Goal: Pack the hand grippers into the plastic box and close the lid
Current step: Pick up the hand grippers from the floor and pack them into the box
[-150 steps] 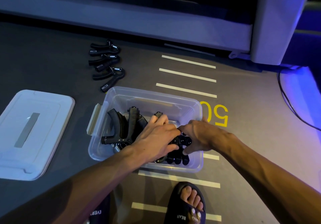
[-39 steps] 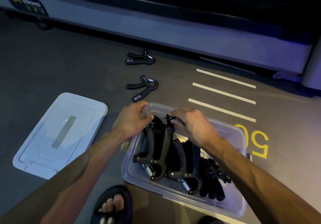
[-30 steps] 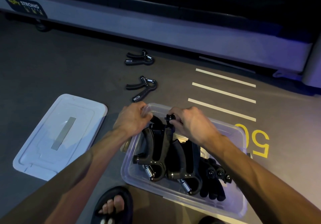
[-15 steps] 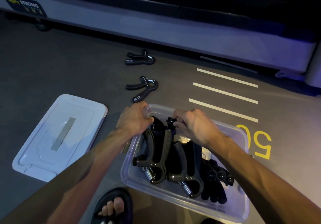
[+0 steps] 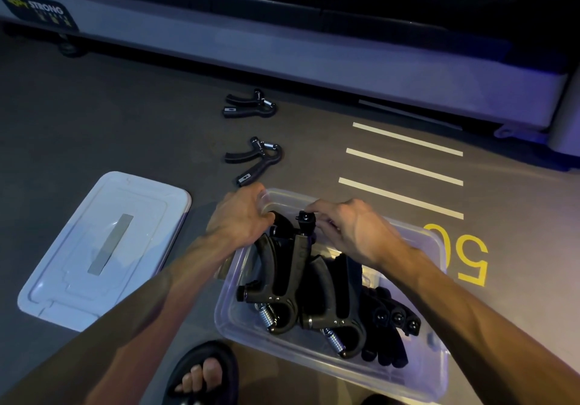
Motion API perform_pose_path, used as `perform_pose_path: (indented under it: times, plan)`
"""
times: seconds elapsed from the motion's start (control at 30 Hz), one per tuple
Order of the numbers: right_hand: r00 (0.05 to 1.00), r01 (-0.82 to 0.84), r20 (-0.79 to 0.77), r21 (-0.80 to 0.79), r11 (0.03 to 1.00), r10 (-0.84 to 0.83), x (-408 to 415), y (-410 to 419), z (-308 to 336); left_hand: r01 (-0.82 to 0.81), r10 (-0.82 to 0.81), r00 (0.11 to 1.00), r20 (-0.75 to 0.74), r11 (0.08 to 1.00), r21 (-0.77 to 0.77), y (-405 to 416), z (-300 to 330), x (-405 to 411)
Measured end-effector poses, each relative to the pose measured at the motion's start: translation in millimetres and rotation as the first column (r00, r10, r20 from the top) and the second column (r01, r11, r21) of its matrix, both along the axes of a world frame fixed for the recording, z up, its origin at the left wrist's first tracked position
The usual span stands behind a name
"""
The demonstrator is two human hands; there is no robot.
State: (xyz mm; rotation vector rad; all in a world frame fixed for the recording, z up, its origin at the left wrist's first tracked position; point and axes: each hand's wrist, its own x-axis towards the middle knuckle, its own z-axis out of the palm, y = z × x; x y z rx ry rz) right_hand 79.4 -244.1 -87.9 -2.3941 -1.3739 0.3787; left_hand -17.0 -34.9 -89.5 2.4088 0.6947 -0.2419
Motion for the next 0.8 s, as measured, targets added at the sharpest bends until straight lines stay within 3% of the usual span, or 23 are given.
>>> perform_pose_path:
  times: [0.13, 0.23, 0.33, 0.4, 0.57, 0.8]
  plan:
    - [0.999, 0.029, -0.018, 0.023, 0.999, -0.029, 1, -1, 4, 0.067, -0.062, 0.997, 0.056, 0.993, -0.099, 6, 1, -6]
    - [0.996, 0.085, -0.051, 0.11, 0.99, -0.08, 0, -1, 12, -0.057, 0.089, 0.986, 0.144, 0.975, -0.213, 11, 0, -2]
    - [0.966, 0.226, -0.185, 0.253, 0.941, -0.182, 4, 1, 21, -0.204, 0.258, 0.952, 0.166, 0.936, -0.288, 30, -18, 5]
    - [0.94, 0.308, -0.242, 0.299, 0.903, -0.241, 10, 3, 22, -0.18, 0.212, 0.97, 0.122, 0.955, -0.234, 44, -37, 11]
    - [0.865, 0.436, -0.399, 0.298, 0.849, -0.304, 27, 13, 16, 0.095, -0.093, 0.995, -0.031, 0.994, 0.057, 73, -89, 34]
    - [0.844, 0.44, -0.44, 0.24, 0.865, -0.307, 47, 26, 0, 0.21, -0.186, 0.961, -0.204, 0.973, 0.1, 90, -108, 57]
